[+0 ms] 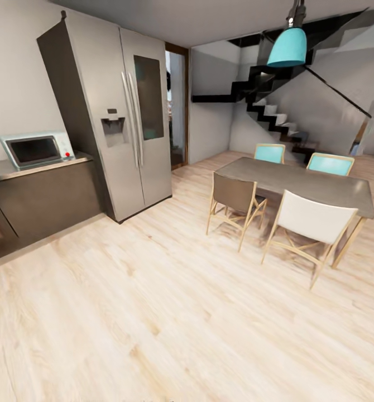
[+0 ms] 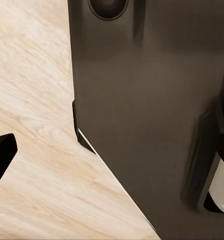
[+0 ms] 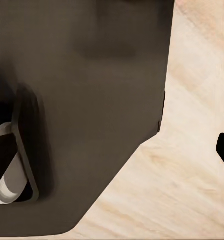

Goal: In the kitchen, take the popcorn bag from the countertop, put it into the microwave, and heat it until the popcorn is cooked so the cooked popcorn ends up inside the bag.

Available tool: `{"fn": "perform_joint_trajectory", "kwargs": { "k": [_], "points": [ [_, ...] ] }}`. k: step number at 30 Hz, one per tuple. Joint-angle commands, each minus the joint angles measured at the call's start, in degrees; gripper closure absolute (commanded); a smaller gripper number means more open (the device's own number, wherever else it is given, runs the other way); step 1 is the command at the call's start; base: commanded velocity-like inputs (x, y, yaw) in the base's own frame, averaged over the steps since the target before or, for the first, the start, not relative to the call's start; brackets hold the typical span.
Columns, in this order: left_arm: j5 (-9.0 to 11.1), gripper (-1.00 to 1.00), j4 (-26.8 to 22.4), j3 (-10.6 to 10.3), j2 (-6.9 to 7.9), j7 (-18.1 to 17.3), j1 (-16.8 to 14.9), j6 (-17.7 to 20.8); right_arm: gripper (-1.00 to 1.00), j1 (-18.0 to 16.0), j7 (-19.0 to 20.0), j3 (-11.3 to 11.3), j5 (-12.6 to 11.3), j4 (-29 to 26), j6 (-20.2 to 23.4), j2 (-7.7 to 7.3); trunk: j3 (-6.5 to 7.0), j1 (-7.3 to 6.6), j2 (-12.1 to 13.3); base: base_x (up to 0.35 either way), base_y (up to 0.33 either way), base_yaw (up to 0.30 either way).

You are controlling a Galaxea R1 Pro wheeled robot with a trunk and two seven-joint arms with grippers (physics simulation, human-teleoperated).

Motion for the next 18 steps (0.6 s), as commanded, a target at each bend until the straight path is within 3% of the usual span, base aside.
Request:
{"fn": "perform_joint_trajectory", "kwargs": {
  "k": [1, 5, 10, 15, 18],
  "points": [
    [0.0, -1.0, 0.0, 0.0, -0.03, 0.0, 0.0, -0.1, -1.0, 0.0, -0.1, 0.0, 0.0, -1.0, -0.3, 0.02, -0.08, 0.0, 0.0, 0.0, 0.0, 0.299],
    [0.0, -1.0, 0.0, 0.0, -0.07, 0.0, 0.0, -0.1, -1.0, 0.0, -0.1, -0.1, -0.1, -6.2, -1.9, -0.02, -0.22, 0.0, 0.0, 0.0, 0.0, 0.299],
    [0.0, -1.0, 0.0, -0.1, -0.16, 0.0, 0.0, -0.1, -1.0, 0.0, -0.1, 0.2, 0.0, -8.6, -13.1, -0.26, -0.38, 0.0, 0.0, 0.0, 0.0, 0.299],
    [-0.1, -1.0, 0.0, -0.1, -0.17, 0.0, 0.0, -0.1, -1.0, 0.0, -0.1, 0.2, 0.3, -18.2, -14.5, -0.57, -0.6, 0.0, 0.0, 0.0, 0.0, 0.292],
    [-0.1, -1.0, 0.0, -0.1, -0.17, 0.0, 0.0, -0.1, -1.0, -0.2, 0.3, 0.4, 0.8, -20.5, -14.4, -0.59, -0.76, 0.0, 0.0, 0.0, 0.0, 0.269]
  ]
}}
